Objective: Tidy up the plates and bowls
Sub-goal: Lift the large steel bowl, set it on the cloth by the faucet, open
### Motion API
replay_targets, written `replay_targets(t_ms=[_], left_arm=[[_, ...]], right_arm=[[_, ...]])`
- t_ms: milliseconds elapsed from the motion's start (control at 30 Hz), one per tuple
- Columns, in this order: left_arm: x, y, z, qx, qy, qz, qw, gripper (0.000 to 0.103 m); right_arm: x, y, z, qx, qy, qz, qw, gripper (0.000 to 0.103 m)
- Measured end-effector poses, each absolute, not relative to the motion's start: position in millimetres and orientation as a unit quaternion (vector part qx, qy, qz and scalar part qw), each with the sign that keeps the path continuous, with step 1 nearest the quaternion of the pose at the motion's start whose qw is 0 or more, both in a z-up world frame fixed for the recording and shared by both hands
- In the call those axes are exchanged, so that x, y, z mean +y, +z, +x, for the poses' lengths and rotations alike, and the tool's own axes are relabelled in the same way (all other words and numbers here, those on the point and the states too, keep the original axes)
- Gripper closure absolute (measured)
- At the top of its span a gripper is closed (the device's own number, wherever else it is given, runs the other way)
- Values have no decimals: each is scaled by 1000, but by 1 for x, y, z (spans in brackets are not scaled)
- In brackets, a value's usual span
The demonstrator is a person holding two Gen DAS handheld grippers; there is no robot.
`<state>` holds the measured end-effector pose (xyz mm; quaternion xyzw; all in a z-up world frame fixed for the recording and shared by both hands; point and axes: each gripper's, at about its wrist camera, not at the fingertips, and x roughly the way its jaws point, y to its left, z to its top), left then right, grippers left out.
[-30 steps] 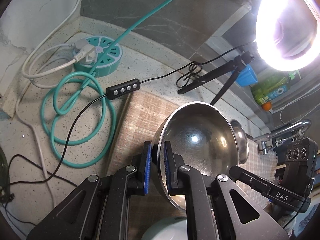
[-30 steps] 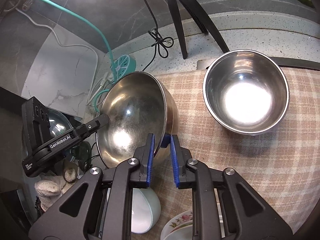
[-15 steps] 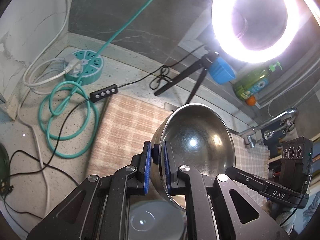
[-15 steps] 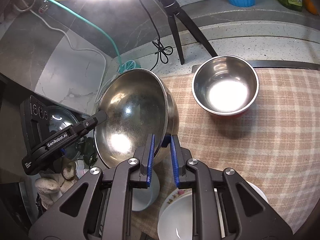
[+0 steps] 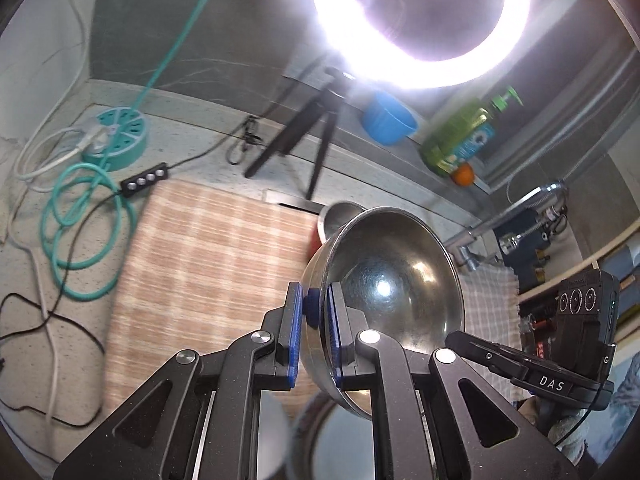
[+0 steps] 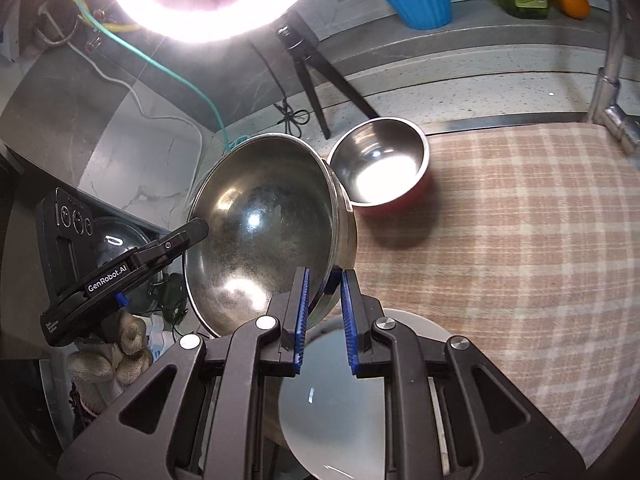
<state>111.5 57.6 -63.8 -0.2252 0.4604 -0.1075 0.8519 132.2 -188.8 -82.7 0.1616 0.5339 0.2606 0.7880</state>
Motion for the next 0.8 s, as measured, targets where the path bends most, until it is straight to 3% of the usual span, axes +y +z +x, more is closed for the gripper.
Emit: replay_targets(t_ms=[800], left_arm=[[-97,-106,148,522,-178,-174,816,92]], right_arm=[[-339,-120,139,558,165,179,794,87]])
